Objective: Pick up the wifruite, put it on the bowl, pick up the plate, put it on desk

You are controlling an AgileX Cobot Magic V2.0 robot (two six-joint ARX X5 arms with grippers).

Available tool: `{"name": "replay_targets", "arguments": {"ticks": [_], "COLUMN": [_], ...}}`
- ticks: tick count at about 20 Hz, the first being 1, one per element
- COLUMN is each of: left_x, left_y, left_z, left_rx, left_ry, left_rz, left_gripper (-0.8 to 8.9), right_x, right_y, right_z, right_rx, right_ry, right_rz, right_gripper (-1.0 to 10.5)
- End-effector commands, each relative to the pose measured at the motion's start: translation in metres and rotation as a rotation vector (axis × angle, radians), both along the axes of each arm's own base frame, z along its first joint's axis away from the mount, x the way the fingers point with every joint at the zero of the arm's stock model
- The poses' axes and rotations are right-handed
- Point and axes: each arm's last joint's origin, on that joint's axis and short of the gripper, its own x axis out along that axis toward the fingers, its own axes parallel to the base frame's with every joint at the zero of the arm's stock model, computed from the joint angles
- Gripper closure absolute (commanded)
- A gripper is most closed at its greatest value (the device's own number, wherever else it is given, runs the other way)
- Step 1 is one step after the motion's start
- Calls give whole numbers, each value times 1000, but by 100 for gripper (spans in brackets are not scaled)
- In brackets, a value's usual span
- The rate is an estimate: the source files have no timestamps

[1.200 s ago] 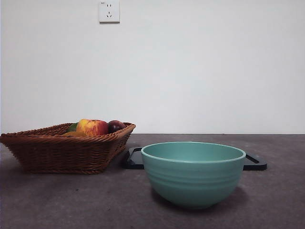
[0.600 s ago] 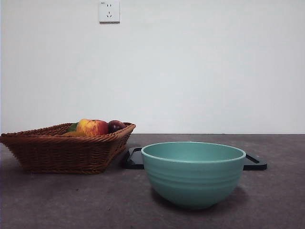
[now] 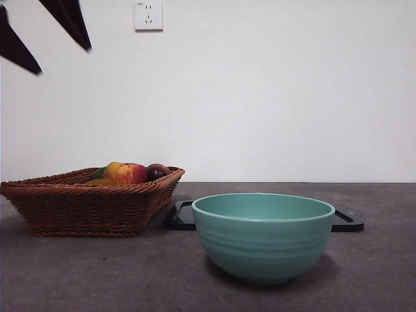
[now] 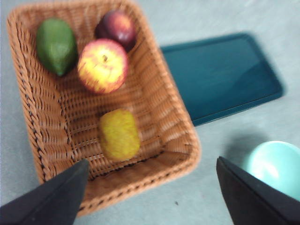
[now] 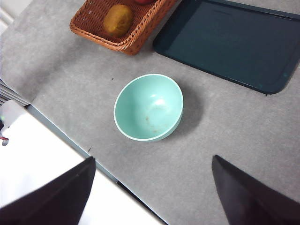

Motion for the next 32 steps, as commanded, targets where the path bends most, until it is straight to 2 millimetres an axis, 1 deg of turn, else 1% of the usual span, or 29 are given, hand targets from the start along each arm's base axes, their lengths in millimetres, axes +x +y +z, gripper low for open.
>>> {"name": "replay_targets", "arguments": {"ticks": [1,5,9,15,18,19,21,22,25,27,28,30,32], "left_x": [24,54,80,105,109,109,109,109,108,102,96,77,52], "left_y": [-12,-27,-37,-46,-47,-47,-48,-47,-47,-48,-49,-56,-70], "left_z": [-7,-38,-76,-124,-136,-137,-137,-137,-134,-119,-107,-80,-55], "left_rx": [22,109,171,215,224,224,223,224,221,201,192,150,88], "left_ry": [20,65,140,221,245,247,249,252,250,216,190,141,94], "left_rz": [-17,18,26,30,29,30,32,32,30,19,11,-43,-144], "left_gripper": [381,380,380,380,381,389,529,572,573,572,572,572,572], "right_x": [0,0,0,0,1,1,1,1,1,1,1,1,1], "right_y": [0,1,0,0,1,1,1,1,1,1,1,1,1], "right_z": [5,5,5,5,5,5,5,5,5,5,5,5,5], "right_rx": [2,4,4,4,5,5,5,5,5,5,5,5,5], "right_ry": [-27,-28,-27,-28,-29,-31,-31,-31,-31,-31,-31,-31,-31], "right_rz": [9,8,7,7,7,7,7,7,7,7,7,7,7], "right_gripper": [549,550,549,549,550,550,550,550,550,550,550,550,550]}}
